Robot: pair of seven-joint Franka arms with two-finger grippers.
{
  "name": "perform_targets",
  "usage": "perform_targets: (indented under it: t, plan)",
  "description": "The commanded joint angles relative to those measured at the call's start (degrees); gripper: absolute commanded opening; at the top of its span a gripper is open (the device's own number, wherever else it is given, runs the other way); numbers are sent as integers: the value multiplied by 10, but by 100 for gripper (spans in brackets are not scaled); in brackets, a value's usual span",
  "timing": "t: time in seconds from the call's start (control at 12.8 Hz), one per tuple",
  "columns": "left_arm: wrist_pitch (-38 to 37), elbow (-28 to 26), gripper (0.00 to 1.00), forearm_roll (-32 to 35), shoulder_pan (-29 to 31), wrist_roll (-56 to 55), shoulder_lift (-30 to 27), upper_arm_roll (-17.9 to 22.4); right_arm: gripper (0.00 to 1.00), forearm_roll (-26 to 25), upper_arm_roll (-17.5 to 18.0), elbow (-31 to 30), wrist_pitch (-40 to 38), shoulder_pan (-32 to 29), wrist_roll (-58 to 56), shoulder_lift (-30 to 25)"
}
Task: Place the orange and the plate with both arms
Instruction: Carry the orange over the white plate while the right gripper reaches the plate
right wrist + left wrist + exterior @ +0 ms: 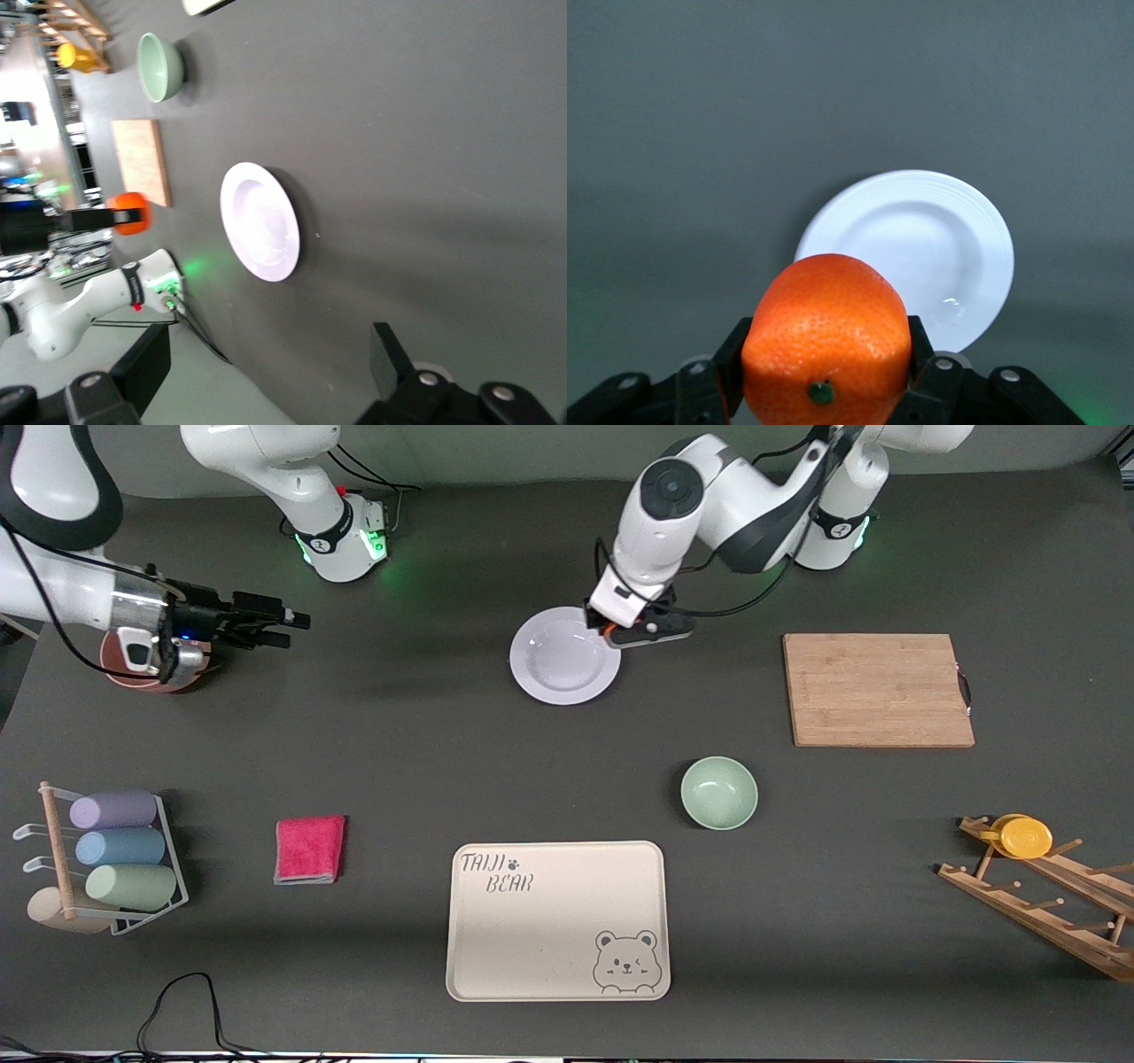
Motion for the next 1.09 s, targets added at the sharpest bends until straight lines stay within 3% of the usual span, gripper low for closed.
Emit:
perform_targets:
  t: [0.0,0.23,0.55,0.7,0.86,0.94,1.02]
  plan:
    - [65,23,11,9,-44,-26,77,7,100,72,1,-68,44,4,-93,-13]
    - [130,29,14,28,-84,-39,135,11,100,155,3,-108,68,5,-201,36]
    - [131,72,19,161,-90,-148,213,11,100,289,5,-141,92,35,-349,119]
    - [131,81,32,164,-92,-148,224,10,100,341,29,-152,105,39,-397,143]
    - [131,86,68,166,-100,-148,234,12,100,388,36,-162,109,41,-446,173]
    - [131,86,100,167,-100,-149,234,12,100,412,43,-162,109,44,-476,192]
    - [128,86,100,173,-99,-148,234,12,100,436,45,-162,108,47,-508,216]
